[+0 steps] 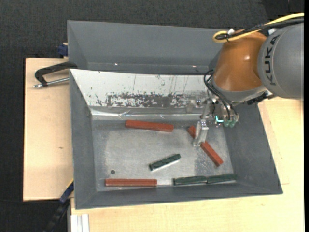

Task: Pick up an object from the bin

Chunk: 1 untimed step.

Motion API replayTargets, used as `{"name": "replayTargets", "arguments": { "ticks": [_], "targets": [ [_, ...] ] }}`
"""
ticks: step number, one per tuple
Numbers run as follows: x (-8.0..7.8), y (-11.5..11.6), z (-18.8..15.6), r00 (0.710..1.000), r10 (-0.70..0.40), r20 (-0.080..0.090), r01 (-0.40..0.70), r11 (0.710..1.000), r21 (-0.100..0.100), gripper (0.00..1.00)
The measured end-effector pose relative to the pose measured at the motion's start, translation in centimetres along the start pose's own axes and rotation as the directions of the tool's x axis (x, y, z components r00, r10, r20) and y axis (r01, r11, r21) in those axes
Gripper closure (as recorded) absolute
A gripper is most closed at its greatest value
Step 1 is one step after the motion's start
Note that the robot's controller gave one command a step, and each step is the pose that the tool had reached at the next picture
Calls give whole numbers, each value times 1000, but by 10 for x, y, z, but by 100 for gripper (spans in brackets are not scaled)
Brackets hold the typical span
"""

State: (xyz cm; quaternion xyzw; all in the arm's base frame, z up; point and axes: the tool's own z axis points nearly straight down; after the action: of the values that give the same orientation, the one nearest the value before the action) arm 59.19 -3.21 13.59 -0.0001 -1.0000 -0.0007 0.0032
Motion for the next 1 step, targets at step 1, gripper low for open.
{"name": "replayTargets", "arguments": {
  "ticks": [1],
  "targets": [
    [-2, 0, -4, 1000, -1, 8, 1, 1000, 1, 0]
  ]
}}
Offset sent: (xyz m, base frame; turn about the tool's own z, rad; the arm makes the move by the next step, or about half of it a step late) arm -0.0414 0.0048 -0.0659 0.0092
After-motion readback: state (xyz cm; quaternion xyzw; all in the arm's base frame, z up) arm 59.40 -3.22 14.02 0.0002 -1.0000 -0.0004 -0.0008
